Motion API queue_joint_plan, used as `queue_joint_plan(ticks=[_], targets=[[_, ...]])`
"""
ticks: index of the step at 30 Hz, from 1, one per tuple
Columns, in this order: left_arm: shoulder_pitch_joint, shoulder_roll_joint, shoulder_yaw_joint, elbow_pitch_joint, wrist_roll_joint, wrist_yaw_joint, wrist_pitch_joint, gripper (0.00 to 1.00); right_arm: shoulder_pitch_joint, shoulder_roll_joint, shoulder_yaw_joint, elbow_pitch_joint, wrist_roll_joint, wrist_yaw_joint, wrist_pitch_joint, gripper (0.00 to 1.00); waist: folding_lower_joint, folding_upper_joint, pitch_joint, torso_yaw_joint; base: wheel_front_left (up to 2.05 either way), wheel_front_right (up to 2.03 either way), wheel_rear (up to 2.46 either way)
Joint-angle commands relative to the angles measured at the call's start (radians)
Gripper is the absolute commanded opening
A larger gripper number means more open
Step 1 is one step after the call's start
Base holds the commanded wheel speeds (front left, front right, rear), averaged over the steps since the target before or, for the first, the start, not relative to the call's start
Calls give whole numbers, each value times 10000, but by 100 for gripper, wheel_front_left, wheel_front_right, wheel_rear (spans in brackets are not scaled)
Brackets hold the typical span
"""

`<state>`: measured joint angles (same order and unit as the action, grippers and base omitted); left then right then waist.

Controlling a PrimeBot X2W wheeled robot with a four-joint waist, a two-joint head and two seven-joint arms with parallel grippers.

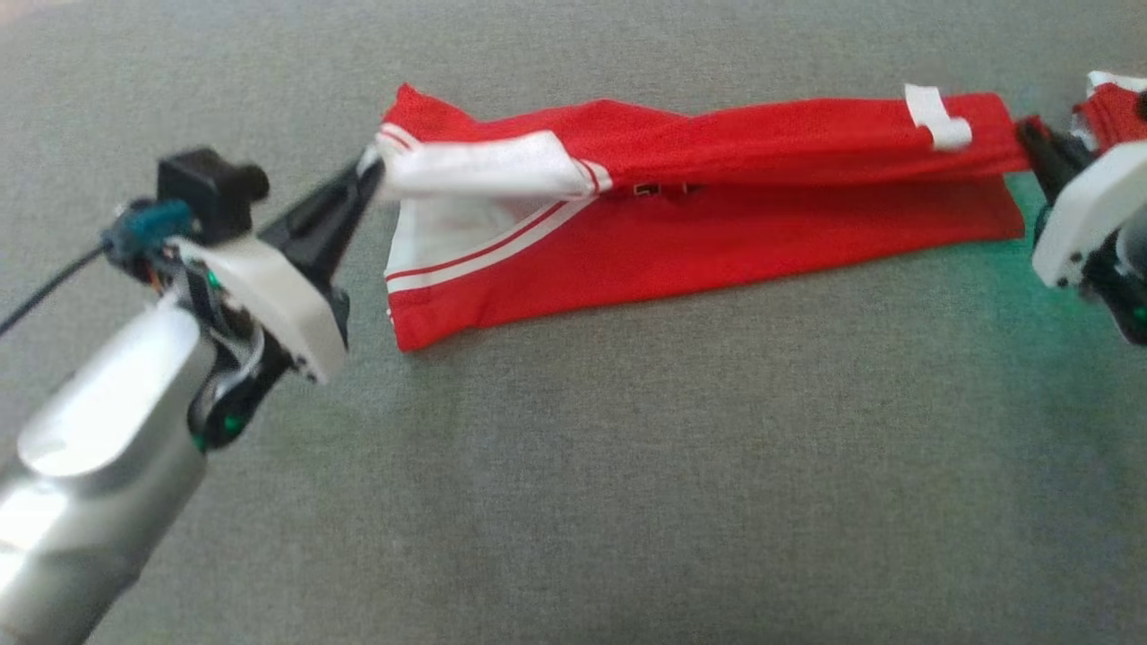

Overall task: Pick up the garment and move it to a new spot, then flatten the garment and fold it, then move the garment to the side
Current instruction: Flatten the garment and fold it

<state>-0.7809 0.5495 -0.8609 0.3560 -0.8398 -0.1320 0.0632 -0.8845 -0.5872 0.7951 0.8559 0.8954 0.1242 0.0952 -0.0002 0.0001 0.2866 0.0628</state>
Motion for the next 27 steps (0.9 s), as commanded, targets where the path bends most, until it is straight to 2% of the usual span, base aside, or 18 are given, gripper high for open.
queue_joint_plan(ticks=[1,12,22,23,24,25,26,27], targets=[[-213,608,343,-502,-129,32,181,0,131,-426,174,-221,30,65,16,0,2,-1,-21,33,0,0,0],[290,904,36,-1596,-424,165,956,0,-95,-817,1124,-46,-445,65,-91,0,2,-1,275,35,0,0,0],[296,981,-300,-1697,-671,125,1588,0,-304,-696,1738,281,-309,65,-127,0,2,-1,495,-28,0,0,0],[295,1001,-341,-1703,-683,118,1642,0,-313,-688,1796,300,-276,65,-117,19,2,-1,484,-45,0,0,0],[298,1019,-366,-1704,-696,113,1665,0,-305,-672,1836,328,-205,65,-88,96,2,-1,462,-64,0,0,0],[307,1034,-377,-1695,-704,110,1663,16,-293,-647,1851,372,-92,65,-13,100,2,-1,429,-87,0,0,0],[315,1043,-387,-1682,-712,108,1663,63,-306,-649,1902,387,-51,65,20,100,2,-1,390,-108,0,0,0],[307,1049,-384,-1686,-699,114,1638,88,-336,-666,1937,418,-18,65,23,100,2,-1,350,-129,0,0,0]])
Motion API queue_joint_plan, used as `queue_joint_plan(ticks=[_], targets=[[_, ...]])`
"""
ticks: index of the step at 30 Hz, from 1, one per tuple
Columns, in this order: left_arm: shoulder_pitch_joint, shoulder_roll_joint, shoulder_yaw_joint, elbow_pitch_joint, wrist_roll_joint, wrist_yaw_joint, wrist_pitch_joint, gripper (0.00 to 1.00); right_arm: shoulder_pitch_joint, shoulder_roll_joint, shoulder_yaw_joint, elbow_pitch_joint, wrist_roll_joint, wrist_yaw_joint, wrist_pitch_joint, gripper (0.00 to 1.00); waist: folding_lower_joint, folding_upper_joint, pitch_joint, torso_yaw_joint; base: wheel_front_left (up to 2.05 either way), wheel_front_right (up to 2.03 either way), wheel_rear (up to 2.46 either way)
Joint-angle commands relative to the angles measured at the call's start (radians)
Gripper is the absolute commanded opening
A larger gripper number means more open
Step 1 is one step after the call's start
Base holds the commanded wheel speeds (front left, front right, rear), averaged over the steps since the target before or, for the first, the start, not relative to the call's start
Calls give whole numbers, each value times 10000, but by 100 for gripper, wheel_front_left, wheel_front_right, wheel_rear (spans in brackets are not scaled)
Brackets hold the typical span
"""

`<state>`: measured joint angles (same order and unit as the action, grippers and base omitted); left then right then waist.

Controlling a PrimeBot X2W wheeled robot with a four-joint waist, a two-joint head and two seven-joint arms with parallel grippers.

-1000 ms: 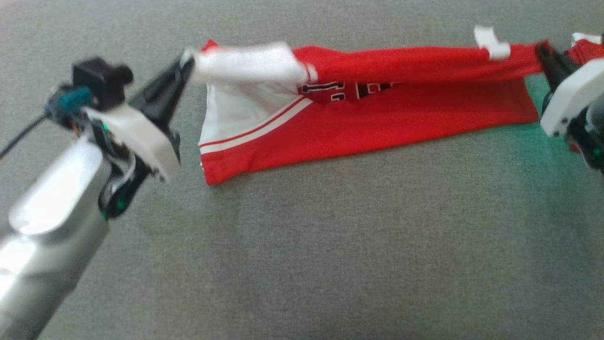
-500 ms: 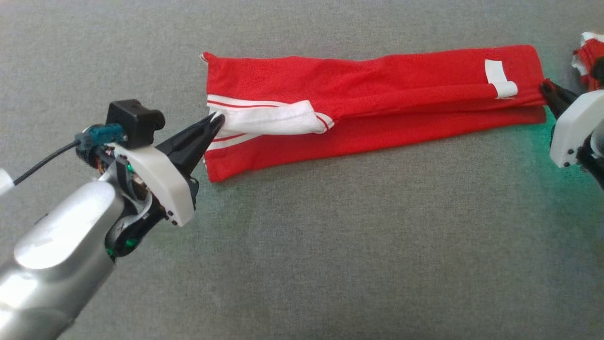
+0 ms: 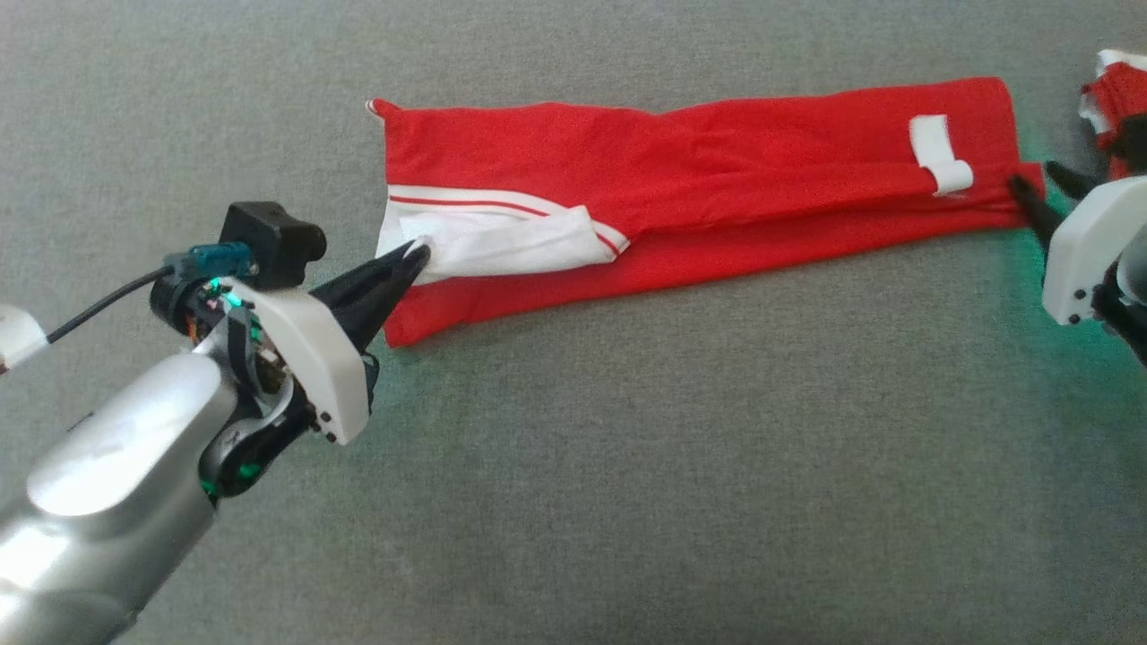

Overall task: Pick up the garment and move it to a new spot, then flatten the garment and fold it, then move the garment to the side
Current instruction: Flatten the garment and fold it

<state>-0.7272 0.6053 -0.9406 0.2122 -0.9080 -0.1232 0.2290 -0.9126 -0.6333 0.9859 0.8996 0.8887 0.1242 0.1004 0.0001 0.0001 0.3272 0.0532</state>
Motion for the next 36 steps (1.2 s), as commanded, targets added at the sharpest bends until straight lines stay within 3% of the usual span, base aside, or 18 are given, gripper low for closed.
queue_joint_plan(ticks=[1,5,11,17,23,28,36], targets=[[-234,488,451,-233,-17,69,-74,100,-89,-213,44,8,93,65,-53,100,-1,-1,-110,-57,0,0,0],[-284,487,721,-115,63,349,-531,100,-278,-207,24,77,306,65,-206,100,-1,-1,-358,-193,0,0,0],[-245,208,1594,205,232,1338,-2183,100,-618,-176,-154,176,551,65,-623,100,-1,-1,-896,-396,0,0,0],[168,-355,2669,366,290,2249,-4470,100,-911,222,-684,-20,737,65,-1890,100,-1,-1,-1409,-561,0,0,0],[1036,-1070,4120,-177,647,2731,-4896,100,-857,909,-1571,-125,885,65,-3334,100,-1,-1,-1709,-595,0,0,0],[2641,-2111,5661,-1014,2010,2561,-4904,100,-253,1677,-3043,-757,344,65,-3611,100,-1,-1,-1841,-570,0,0,0],[4589,-3818,7036,-756,3639,1475,-4906,100,2929,3640,-6299,-2450,-2379,65,-3619,100,-1,-1,-2044,-480,0,0,0]])
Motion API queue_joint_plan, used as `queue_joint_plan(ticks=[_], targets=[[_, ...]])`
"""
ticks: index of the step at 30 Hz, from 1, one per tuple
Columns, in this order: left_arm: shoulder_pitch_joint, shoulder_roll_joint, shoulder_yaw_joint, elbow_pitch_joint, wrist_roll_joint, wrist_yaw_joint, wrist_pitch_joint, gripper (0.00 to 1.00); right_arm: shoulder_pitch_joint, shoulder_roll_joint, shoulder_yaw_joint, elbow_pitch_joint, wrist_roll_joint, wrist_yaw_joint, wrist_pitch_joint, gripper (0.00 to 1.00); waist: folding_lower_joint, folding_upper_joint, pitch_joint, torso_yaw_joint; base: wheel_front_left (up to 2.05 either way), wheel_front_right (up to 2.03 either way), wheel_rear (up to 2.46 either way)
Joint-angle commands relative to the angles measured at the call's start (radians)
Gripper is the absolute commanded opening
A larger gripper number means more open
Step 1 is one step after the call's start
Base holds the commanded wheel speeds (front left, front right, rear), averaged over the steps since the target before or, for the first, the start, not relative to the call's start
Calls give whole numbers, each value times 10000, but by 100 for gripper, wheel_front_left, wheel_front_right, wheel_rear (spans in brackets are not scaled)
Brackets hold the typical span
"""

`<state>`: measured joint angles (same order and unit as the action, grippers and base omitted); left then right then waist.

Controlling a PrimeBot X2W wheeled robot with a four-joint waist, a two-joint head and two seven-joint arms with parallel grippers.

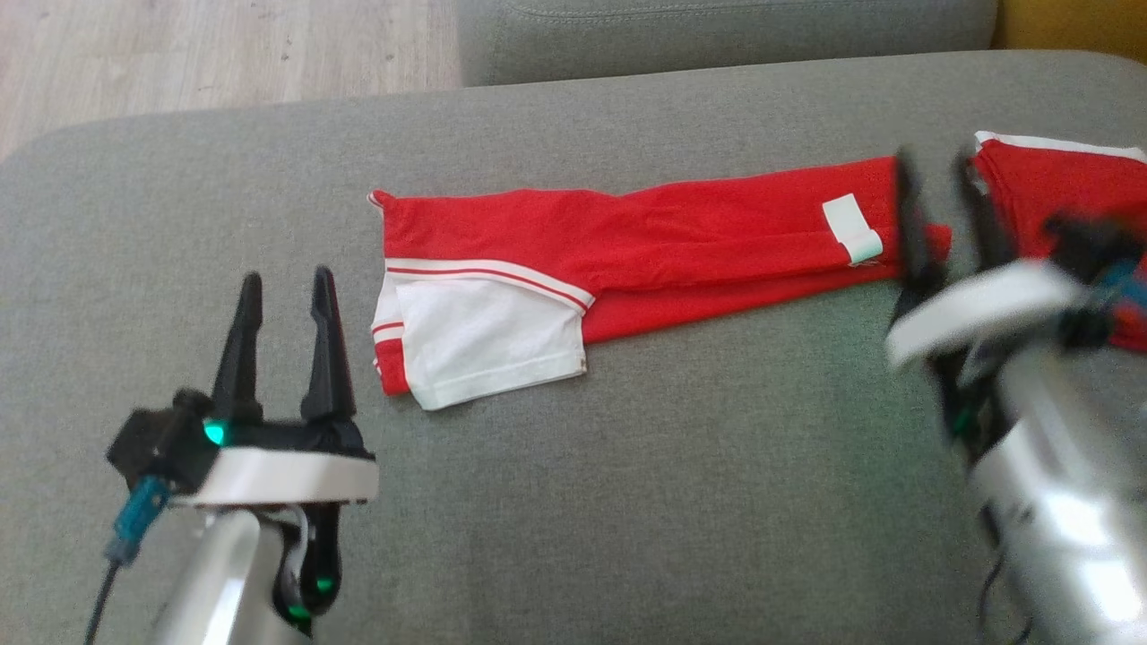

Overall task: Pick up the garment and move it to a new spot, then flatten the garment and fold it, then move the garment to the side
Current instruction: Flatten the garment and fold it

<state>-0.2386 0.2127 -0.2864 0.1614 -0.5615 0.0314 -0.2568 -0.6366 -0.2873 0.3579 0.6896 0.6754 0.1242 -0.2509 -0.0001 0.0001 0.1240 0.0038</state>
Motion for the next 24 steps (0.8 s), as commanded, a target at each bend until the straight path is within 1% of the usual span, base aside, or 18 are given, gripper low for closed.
queue_joint_plan(ticks=[1,4,6,10,13,18,20,24], targets=[[-152,-66,623,-157,357,-192,-48,100,544,442,-243,-461,-582,65,-106,100,1,-1,-22,22,0,0,0],[140,-585,1010,-37,777,-527,-48,100,1281,993,-797,-699,-1428,65,-107,100,1,-1,17,54,0,0,0],[181,-809,1234,7,1039,-753,-48,100,1472,1207,-1089,-822,-1802,65,-107,100,1,-1,121,90,0,0,0],[29,-1073,1387,174,1438,-1138,-48,100,1327,1299,-1509,-741,-2356,65,-78,100,1,-1,439,220,0,0,0],[-208,-1218,1469,257,1617,-1319,-48,100,908,1262,-2058,-442,-2633,65,195,100,1,-1,781,364,0,0,0],[-570,-1398,1463,409,1796,-1496,-49,100,-11,1220,-3399,585,-3184,65,730,100,1,-1,1348,659,0,0,0],[-699,-1447,1428,466,1836,-1538,-49,100,-391,1234,-4114,1171,-3449,65,863,100,1,-1,1522,770,0,0,0],[-894,-1518,1354,564,1875,-1586,-49,100,-979,1230,-5318,2466,-4348,65,1079,100,1,-1,1742,958,0,0,0]])
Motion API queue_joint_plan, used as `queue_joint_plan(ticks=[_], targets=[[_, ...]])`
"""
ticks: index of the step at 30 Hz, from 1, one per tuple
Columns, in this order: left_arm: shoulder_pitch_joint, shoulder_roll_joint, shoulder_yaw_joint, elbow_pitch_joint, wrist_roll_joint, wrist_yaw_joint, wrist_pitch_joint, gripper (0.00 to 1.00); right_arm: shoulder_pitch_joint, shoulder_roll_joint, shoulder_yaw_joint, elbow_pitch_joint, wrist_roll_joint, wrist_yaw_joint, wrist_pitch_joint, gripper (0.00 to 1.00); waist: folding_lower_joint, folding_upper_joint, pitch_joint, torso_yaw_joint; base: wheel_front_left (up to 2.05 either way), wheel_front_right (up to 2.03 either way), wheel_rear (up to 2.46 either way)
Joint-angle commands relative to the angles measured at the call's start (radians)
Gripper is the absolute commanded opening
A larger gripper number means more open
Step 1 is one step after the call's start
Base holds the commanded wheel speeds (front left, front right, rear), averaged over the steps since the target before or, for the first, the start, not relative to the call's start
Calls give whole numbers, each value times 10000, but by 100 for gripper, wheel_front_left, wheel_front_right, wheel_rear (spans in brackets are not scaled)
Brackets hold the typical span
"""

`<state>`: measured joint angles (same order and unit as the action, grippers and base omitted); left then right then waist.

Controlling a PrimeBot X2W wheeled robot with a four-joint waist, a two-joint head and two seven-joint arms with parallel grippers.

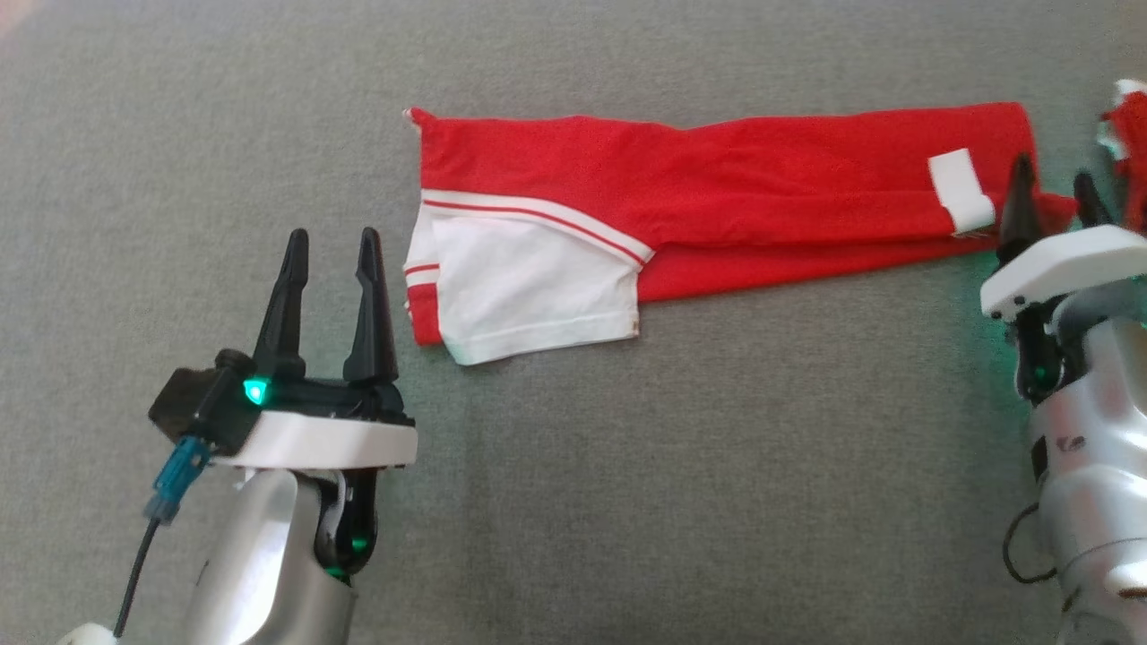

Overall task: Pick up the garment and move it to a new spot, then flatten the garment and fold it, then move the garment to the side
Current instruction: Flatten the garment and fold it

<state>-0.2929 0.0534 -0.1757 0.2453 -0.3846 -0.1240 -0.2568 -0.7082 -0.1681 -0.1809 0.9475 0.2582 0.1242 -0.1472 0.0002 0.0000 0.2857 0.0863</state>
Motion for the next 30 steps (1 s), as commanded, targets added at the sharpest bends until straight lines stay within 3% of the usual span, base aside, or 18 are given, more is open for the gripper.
queue_joint_plan(ticks=[1,13,14,15,16,21,30], targets=[[-411,53,236,-243,110,-45,-49,100,-426,129,-330,456,-633,65,159,100,-2,0,181,178,0,0,0],[-579,1,277,-129,102,-64,-49,100,-745,656,-1650,2098,-2244,65,186,100,-2,0,182,45,0,0,0],[-586,-1,263,-131,98,-65,-49,100,-781,705,-1682,2168,-2311,65,184,96,-2,0,175,24,0,0,0],[-594,-3,248,-131,95,-65,-49,100,-820,748,-1701,2224,-2368,65,169,40,-2,0,168,5,0,0,0],[-598,-4,236,-128,93,-65,-49,100,-866,785,-1684,2257,-2422,65,127,0,-2,0,158,-12,0,0,0],[-581,-9,258,-121,83,-66,-49,100,-1063,692,-1661,2157,-2547,65,-319,0,-2,0,63,-119,0,0,0],[-381,-13,138,-219,46,-66,-49,100,-721,-293,-2119,1853,-2485,65,-740,0,-2,0,-404,-343,0,0,0]])
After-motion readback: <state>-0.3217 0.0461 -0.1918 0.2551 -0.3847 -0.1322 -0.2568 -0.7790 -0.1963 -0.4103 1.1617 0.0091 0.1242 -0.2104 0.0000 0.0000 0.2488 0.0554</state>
